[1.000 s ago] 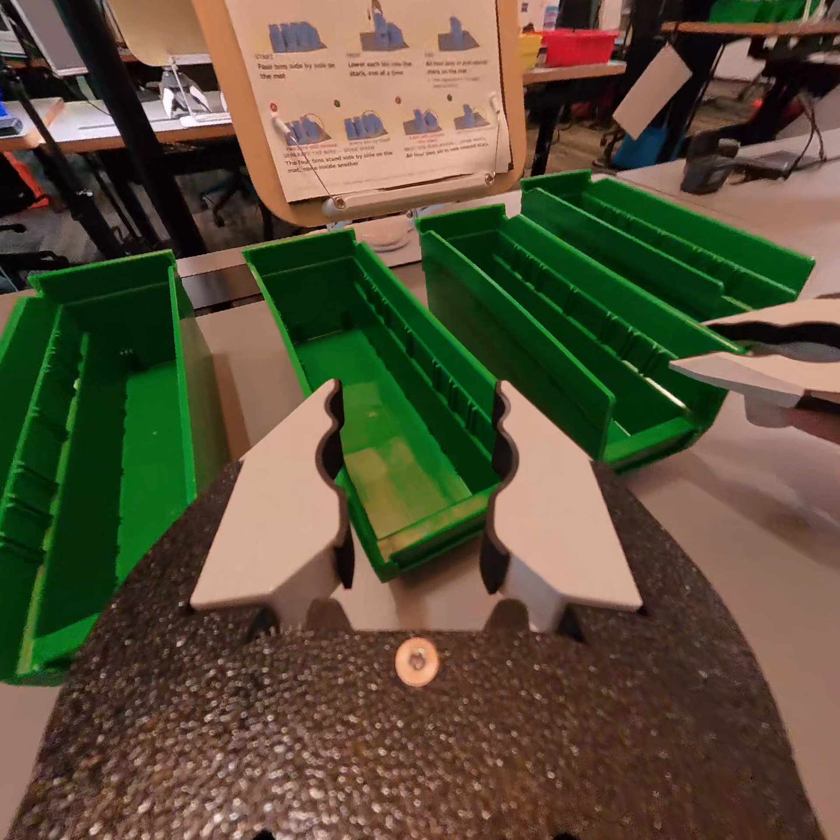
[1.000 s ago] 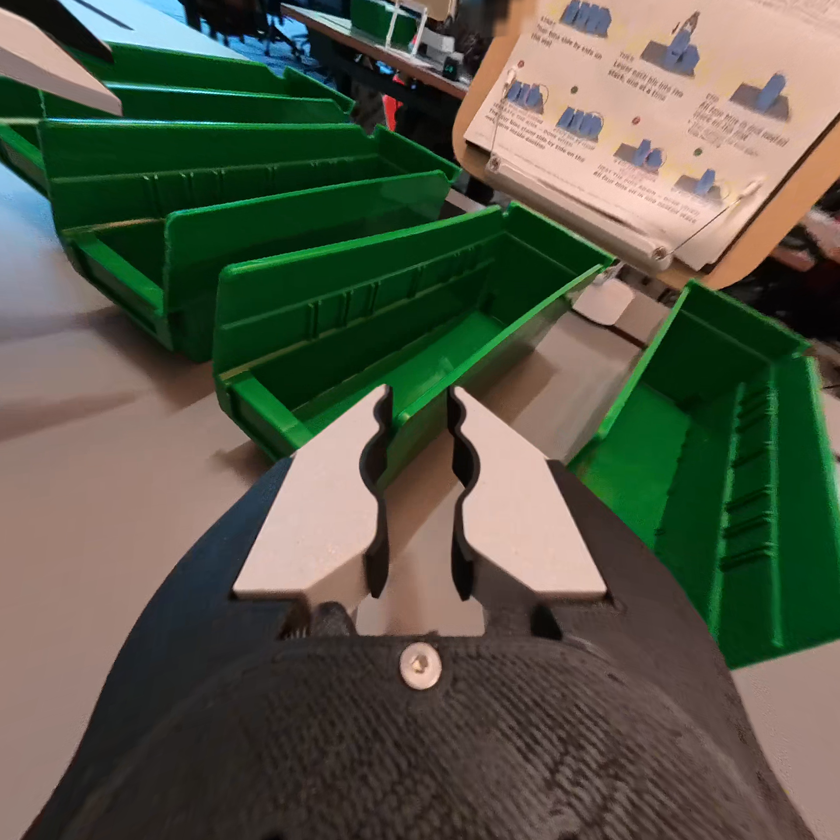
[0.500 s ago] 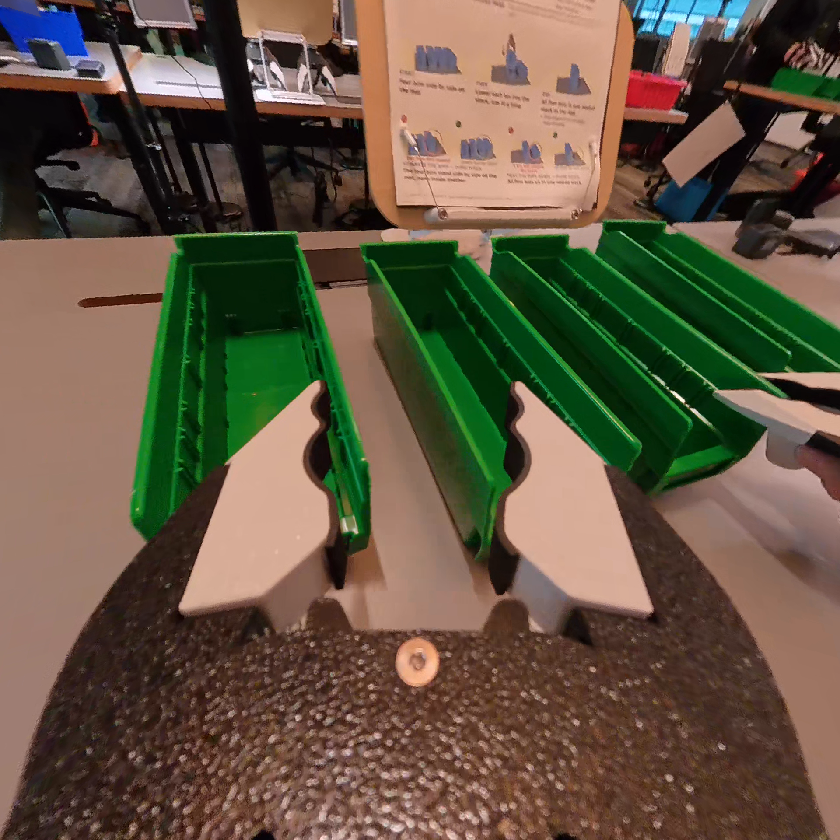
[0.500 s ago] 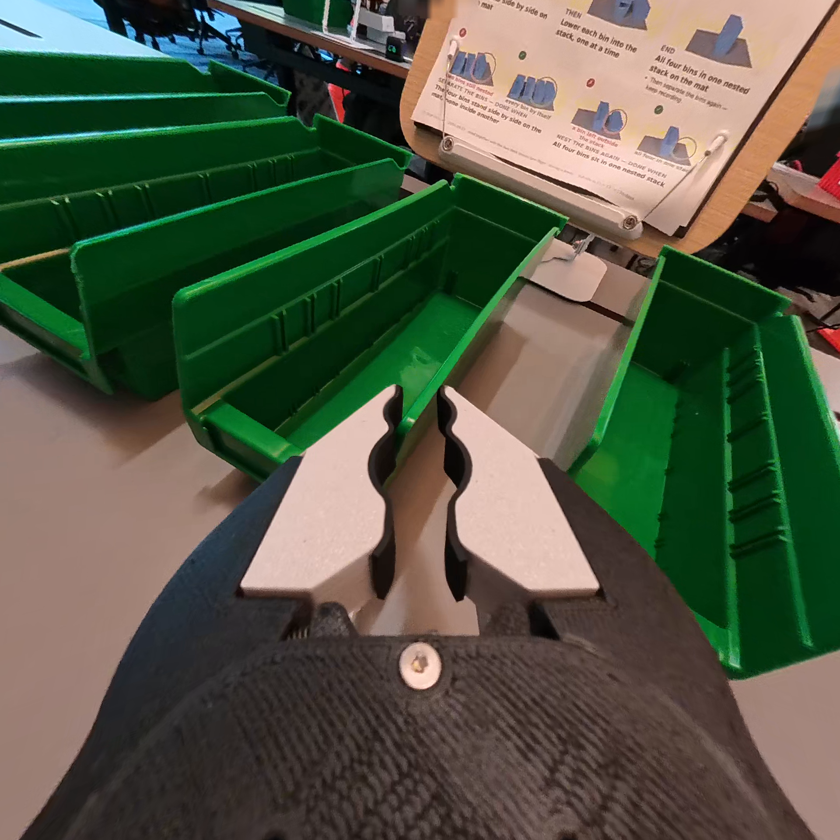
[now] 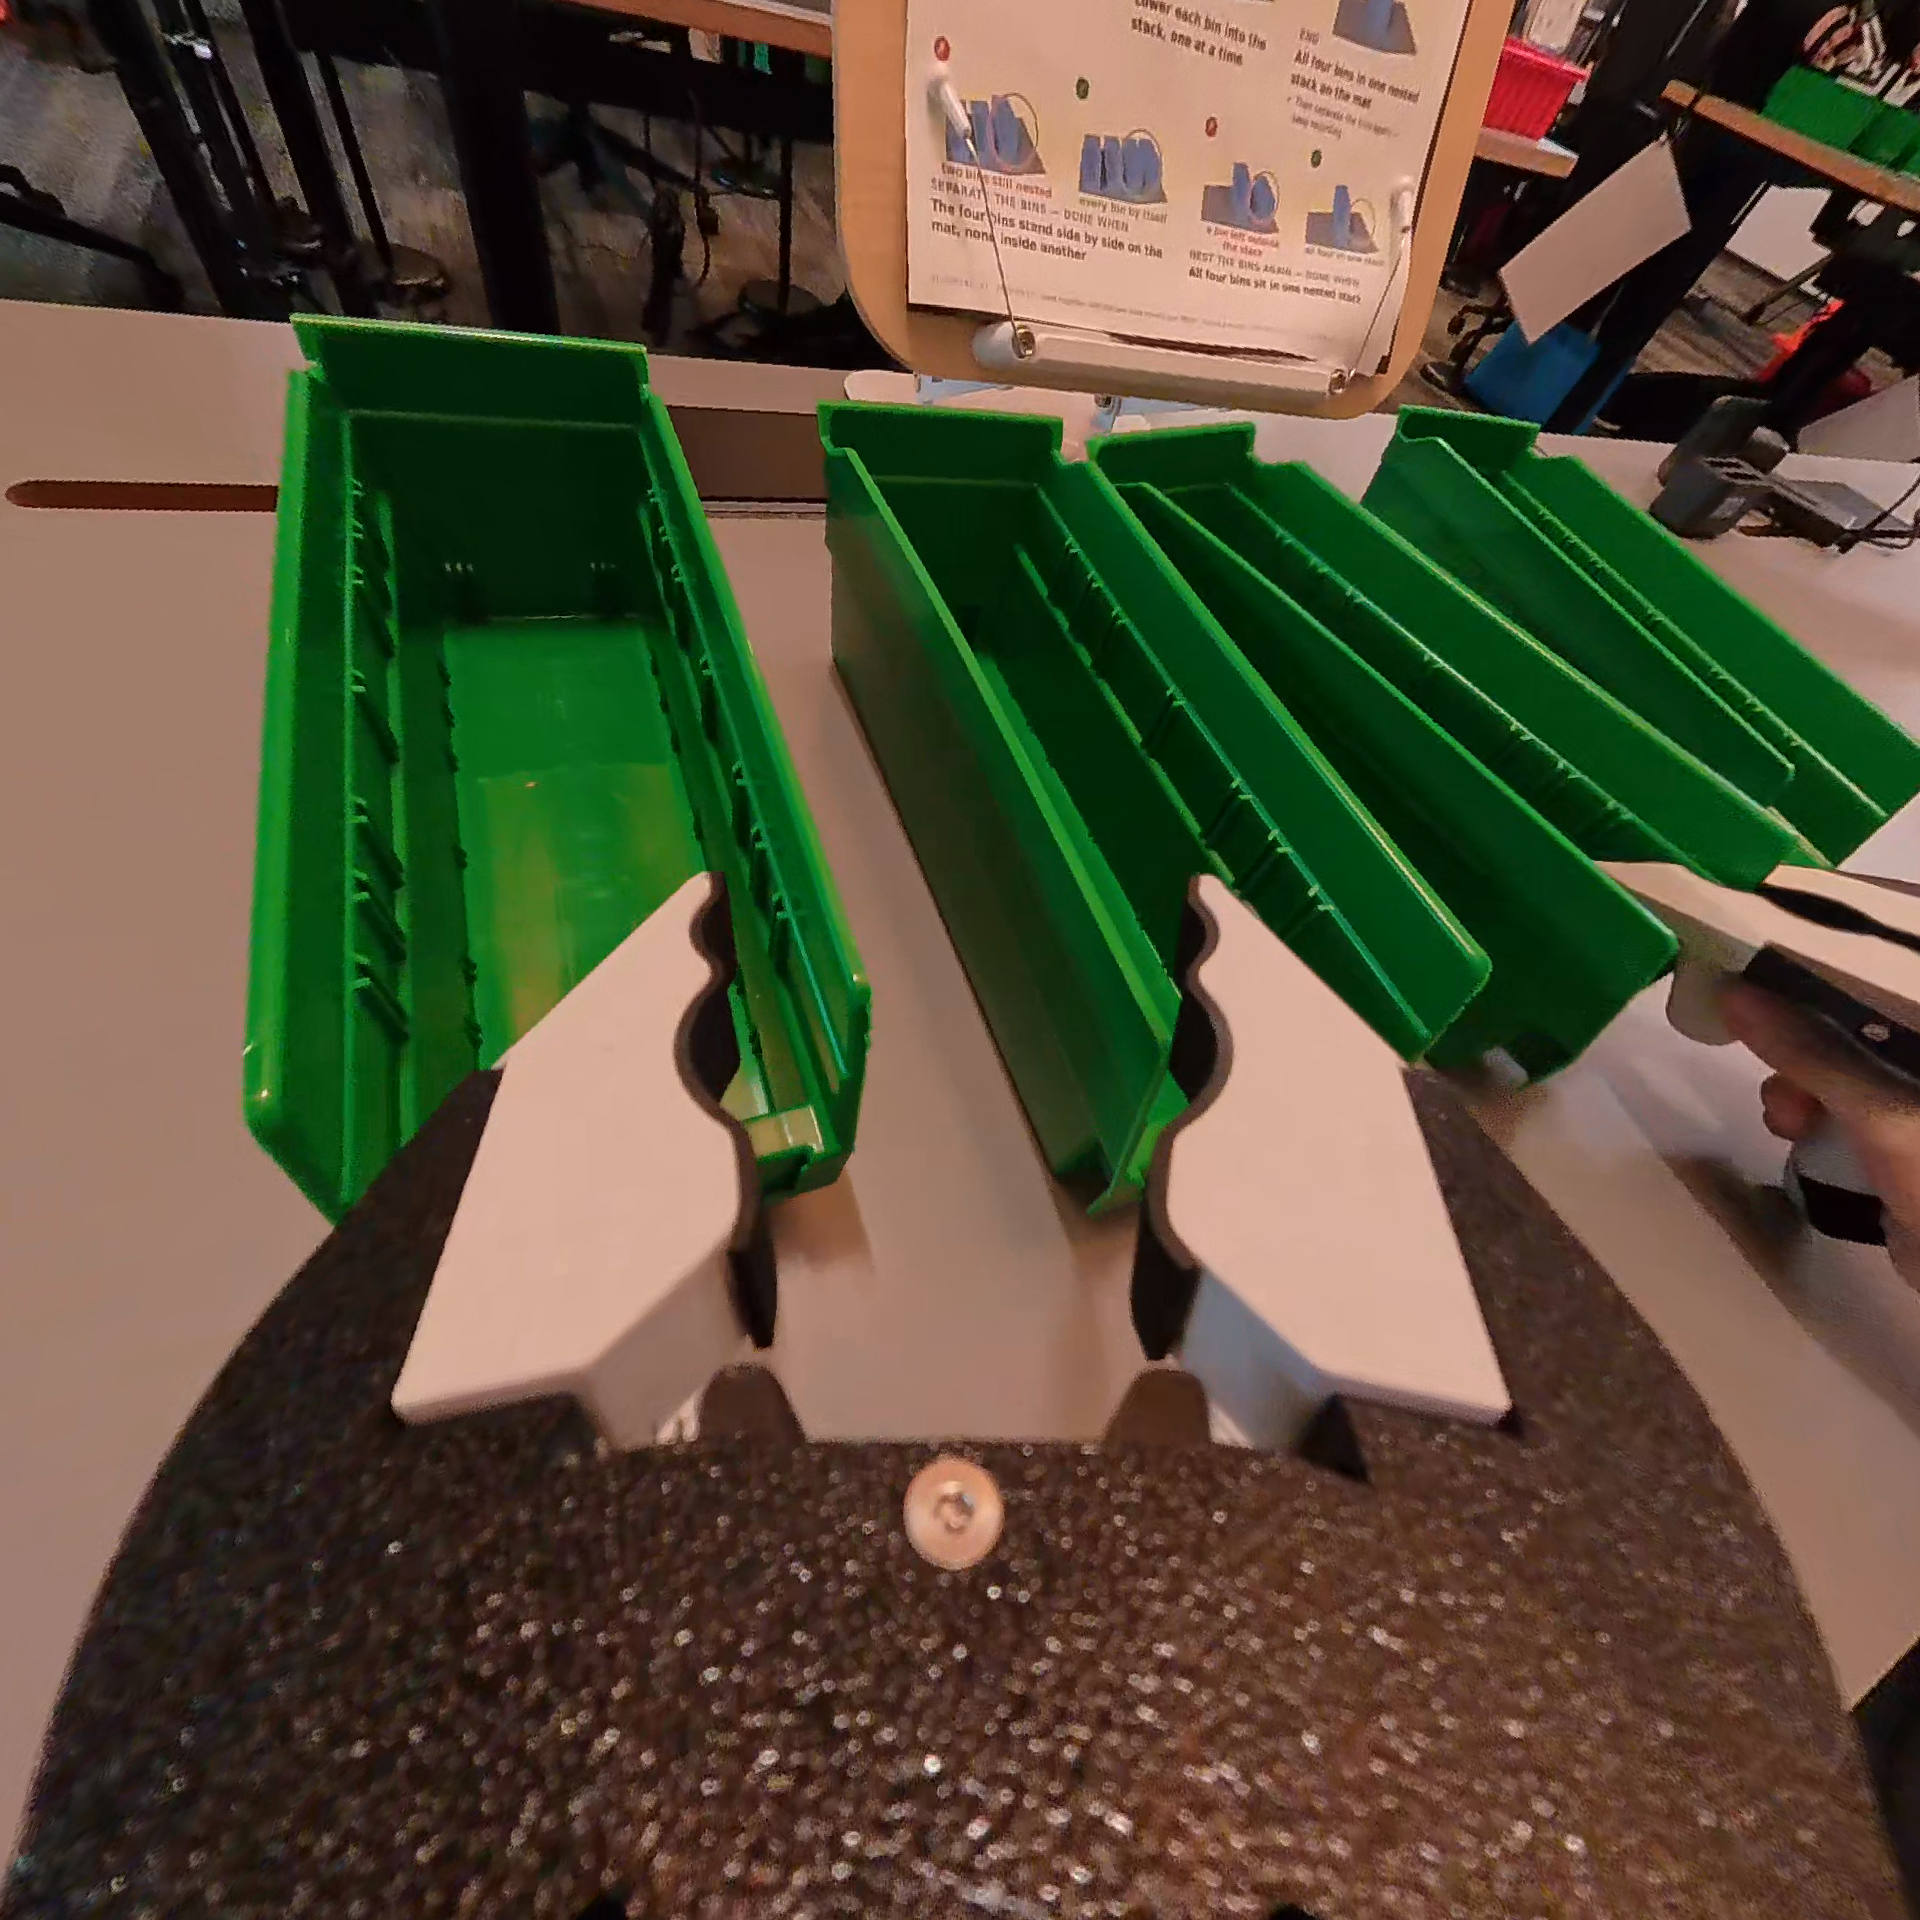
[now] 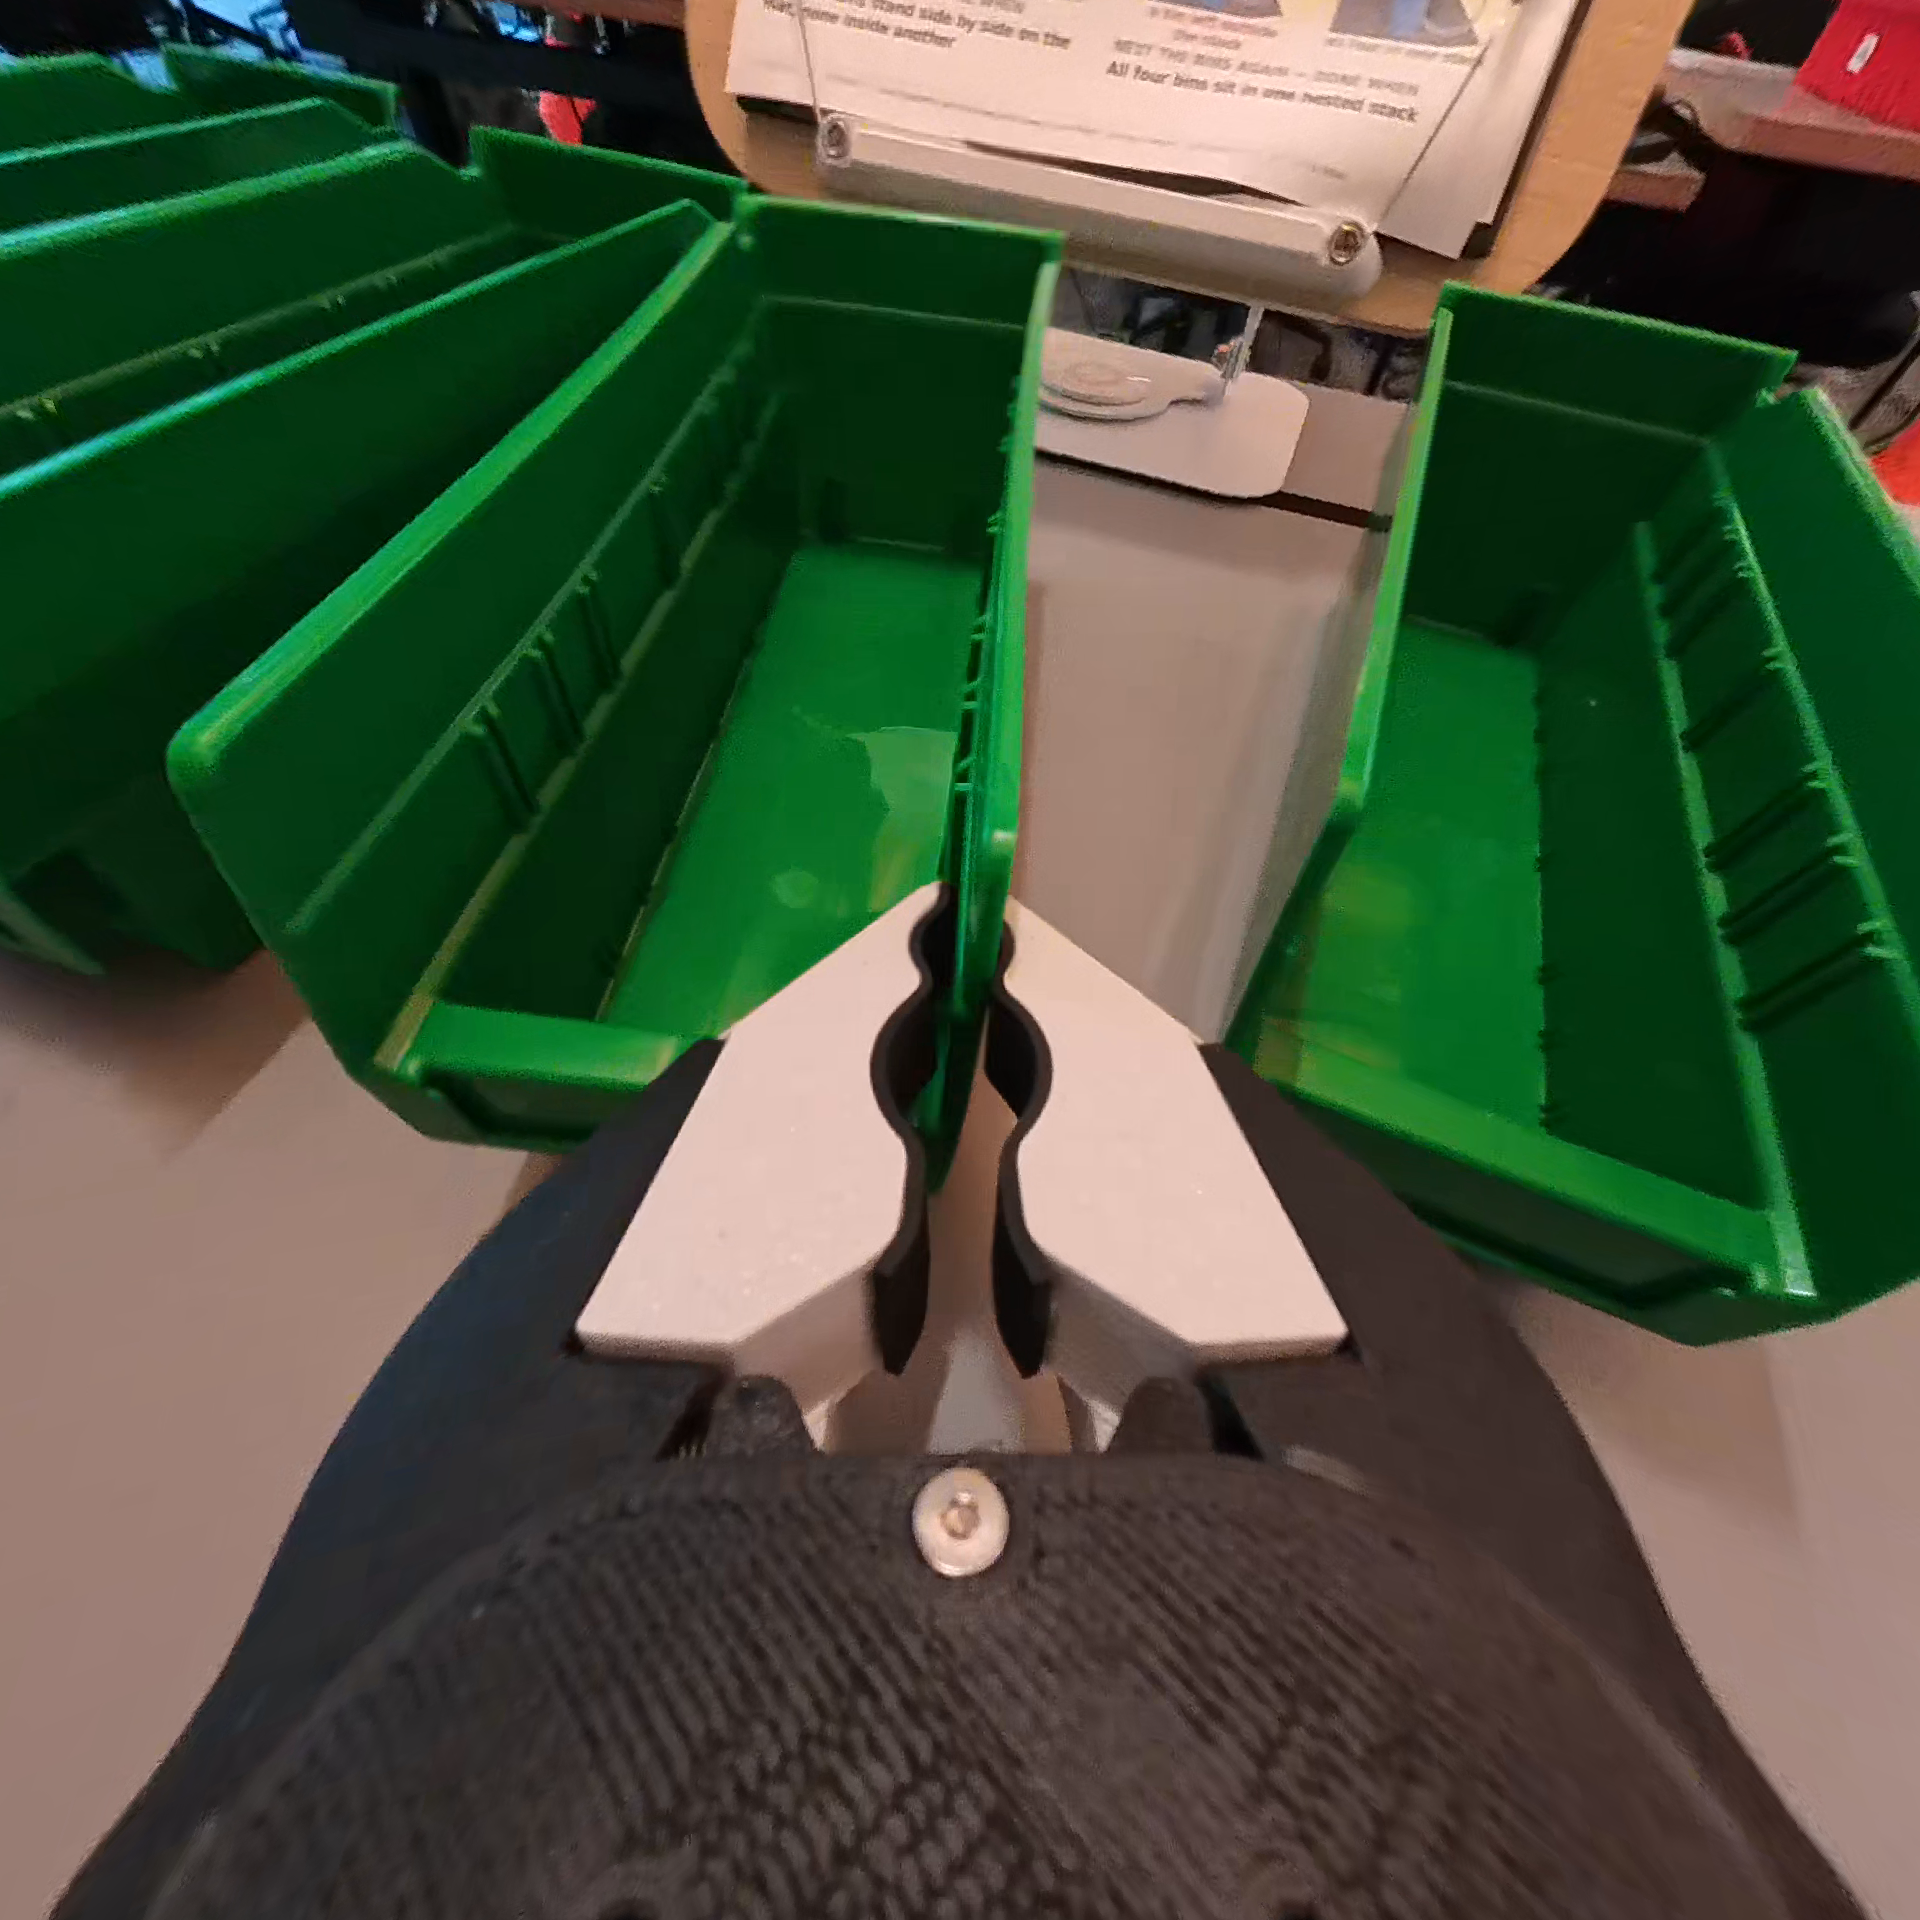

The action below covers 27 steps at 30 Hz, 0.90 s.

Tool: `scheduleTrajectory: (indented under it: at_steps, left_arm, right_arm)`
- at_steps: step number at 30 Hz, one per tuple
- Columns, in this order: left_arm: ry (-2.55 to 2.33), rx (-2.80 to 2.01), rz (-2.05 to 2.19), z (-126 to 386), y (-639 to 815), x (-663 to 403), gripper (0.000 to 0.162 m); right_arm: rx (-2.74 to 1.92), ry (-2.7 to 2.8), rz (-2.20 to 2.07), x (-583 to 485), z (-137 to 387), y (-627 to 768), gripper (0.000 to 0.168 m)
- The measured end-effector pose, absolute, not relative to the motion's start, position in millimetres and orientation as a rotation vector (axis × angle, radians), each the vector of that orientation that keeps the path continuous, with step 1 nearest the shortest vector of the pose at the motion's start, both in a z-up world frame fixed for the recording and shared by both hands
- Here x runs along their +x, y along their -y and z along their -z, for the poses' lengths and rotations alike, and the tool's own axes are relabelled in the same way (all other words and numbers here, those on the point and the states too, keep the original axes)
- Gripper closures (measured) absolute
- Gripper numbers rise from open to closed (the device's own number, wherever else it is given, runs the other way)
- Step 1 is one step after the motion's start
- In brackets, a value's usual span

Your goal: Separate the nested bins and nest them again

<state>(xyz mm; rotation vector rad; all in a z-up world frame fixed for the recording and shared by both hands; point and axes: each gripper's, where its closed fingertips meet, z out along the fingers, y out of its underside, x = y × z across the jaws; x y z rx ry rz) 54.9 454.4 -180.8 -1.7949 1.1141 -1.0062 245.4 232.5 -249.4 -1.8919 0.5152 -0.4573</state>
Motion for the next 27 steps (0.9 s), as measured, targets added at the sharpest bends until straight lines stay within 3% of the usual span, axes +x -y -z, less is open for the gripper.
scheduleTrajectory:
  at_steps: [18, 21, 23, 25, 27]
  left_arm:
    - [-1.131, -1.810, 1.046, 187, -440, 59, 0.075]
    - [-1.099, -1.796, 1.004, 186, -443, 58, 0.064]
    - [-1.114, -1.758, 0.959, 183, -443, 56, 0.087]
    - [-1.127, -1.657, 0.955, 175, -439, 55, 0.089]
    - [-1.081, -1.538, 0.961, 162, -437, 54, 0.068]
  right_arm:
    - [-1.862, -0.632, 0.598, 254, 248, -234, 0.164]
    - [-1.825, -0.578, 0.639, 252, 234, -231, 0.129]
    - [-1.838, -0.545, 0.617, 246, 226, -229, 0.112]
    - [-1.861, -0.492, 0.611, 241, 219, -227, 0.093]
    - [-1.854, -0.432, 0.649, 239, 208, -221, 0.079]
